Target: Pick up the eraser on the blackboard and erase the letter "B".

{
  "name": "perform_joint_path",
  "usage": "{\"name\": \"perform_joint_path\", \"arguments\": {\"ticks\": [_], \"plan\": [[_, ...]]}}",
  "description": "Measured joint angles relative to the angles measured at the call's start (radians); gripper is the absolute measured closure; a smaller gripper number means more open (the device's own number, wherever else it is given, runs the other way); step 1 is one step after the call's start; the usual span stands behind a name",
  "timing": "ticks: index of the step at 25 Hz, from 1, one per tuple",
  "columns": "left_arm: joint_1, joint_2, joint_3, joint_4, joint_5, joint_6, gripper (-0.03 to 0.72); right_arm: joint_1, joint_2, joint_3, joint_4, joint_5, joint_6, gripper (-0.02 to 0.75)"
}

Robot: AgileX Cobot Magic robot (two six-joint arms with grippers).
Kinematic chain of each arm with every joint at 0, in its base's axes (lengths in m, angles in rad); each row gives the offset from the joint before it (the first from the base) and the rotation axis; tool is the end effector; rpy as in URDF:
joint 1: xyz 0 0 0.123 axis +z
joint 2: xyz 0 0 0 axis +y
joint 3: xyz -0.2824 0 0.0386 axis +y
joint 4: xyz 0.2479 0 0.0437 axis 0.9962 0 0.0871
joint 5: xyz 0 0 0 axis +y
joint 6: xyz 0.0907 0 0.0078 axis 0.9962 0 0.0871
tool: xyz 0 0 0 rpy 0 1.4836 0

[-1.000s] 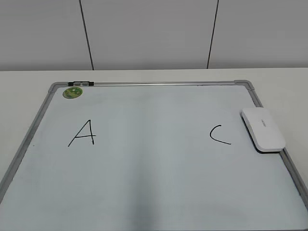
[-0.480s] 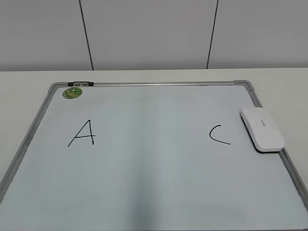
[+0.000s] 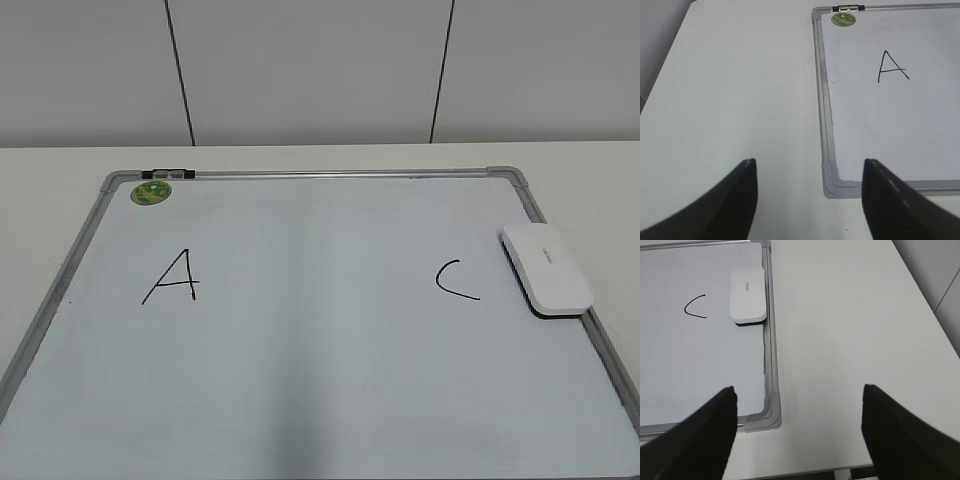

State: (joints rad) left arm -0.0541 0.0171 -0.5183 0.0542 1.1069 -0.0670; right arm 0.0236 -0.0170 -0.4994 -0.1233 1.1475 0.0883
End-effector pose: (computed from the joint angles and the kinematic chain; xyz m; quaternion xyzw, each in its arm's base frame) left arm -0.0061 0.0048 0.2787 -0.0073 0.8644 -0.0034 0.5027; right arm -0.0113 -0.0105 0.2705 0.0337 0.8688 -0.0338 0.4929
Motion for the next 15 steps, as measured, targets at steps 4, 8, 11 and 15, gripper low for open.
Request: {"name": "perform_joint_path", "arguments": {"ticks": [4,8,11,15], "plan": [[0.0,0.0,0.0,0.0,0.0,0.0,0.191,0.0,0.0,0.0,0.0,0.0,0.0,0.164],[0.0,0.0,0.0,0.0,0.0,0.0,0.191,0.0,0.0,0.0,0.0,0.0,0.0,0.164],[0.0,0.0,0.0,0.0,0.0,0.0,0.191,0.0,0.0,0.0,0.0,0.0,0.0,0.164],[0.0,0.0,0.0,0.0,0.0,0.0,0.191,0.0,0.0,0.0,0.0,0.0,0.0,0.164]]}}
